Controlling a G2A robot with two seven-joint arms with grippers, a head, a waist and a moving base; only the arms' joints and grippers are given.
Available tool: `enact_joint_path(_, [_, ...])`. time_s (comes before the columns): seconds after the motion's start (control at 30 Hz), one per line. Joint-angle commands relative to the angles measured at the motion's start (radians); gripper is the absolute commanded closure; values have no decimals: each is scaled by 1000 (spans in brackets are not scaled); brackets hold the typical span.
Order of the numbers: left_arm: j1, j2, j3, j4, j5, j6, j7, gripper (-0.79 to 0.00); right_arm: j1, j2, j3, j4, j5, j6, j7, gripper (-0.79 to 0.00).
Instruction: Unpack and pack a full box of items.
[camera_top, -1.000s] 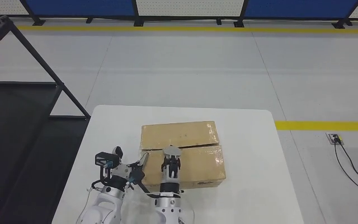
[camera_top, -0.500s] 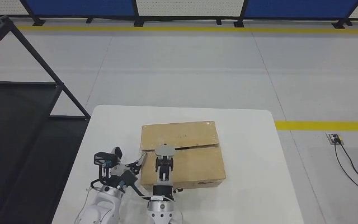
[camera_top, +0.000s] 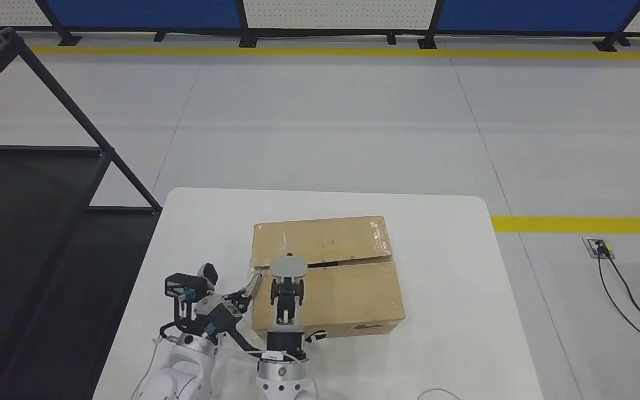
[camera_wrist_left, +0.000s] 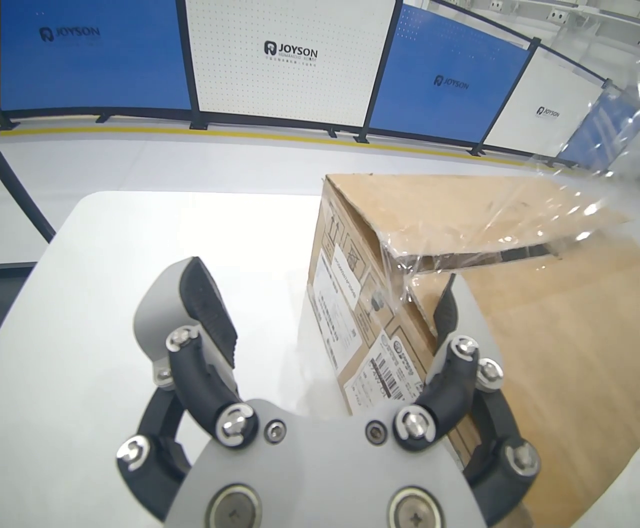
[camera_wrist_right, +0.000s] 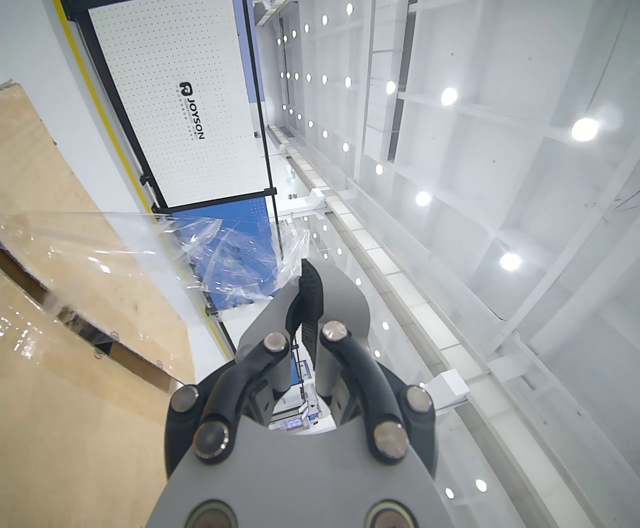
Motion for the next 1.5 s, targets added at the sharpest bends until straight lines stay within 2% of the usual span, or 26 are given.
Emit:
enact_joint_path(0.0, [4, 0, -2, -2, -2, -2, 3, -785, 11, -1, -13, 4, 0, -8, 14, 0])
enact_joint_path(0.2, [22, 2, -13, -12, -3, -13, 15, -785, 25, -5, -22, 13, 0, -35, 18, 0])
enact_joint_path(0.77, [105, 10, -40, -69, 5, -61, 61, -785, -13, -3, 53, -27, 0, -47, -88, 0])
enact_joint_path(1.47, [90, 10, -34, -25, -13, -50, 48, -785, 4, 7, 56, -75, 0, -53, -96, 0])
